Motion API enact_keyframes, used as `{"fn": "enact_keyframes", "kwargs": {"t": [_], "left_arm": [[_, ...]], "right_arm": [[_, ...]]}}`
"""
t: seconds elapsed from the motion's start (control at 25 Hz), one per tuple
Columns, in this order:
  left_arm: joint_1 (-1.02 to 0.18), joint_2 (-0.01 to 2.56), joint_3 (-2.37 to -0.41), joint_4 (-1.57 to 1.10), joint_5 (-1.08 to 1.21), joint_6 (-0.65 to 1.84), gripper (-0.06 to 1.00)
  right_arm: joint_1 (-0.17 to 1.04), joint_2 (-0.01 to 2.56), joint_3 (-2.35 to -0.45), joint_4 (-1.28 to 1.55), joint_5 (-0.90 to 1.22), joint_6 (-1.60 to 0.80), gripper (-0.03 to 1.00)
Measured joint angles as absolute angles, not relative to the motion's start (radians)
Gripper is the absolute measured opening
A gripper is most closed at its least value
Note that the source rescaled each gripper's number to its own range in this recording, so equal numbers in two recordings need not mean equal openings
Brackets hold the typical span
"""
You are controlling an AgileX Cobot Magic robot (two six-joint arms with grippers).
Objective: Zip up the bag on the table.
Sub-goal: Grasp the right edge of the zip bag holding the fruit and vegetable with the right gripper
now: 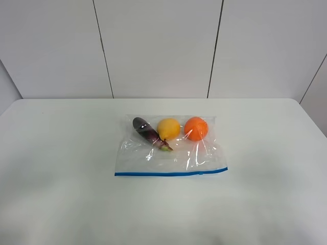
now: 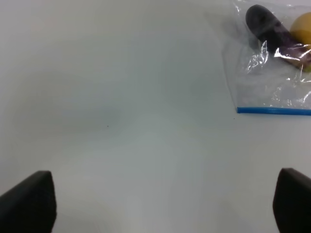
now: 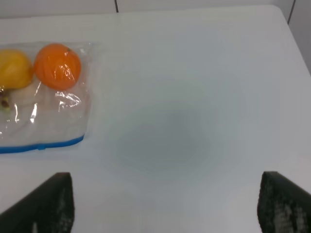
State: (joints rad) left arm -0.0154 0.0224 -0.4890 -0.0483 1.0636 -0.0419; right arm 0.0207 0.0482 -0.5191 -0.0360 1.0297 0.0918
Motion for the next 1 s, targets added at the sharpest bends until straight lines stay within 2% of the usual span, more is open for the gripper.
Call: {"fn": "enact_keyframes", "kwargs": {"t": [0.44, 1.0], "left_arm": [[-0.015, 0.022, -0.489, -0.048, 1.064, -0.042, 1.00], [-0.015, 0.022, -0.489, -0.048, 1.064, -0.042, 1.00]], "right_arm": [[0.021, 0.072, -0.519, 0.000, 0.965, 0.092, 1.00], [0.021, 0.390, -0.559, 0.026, 0.816, 0.085, 1.00]]}}
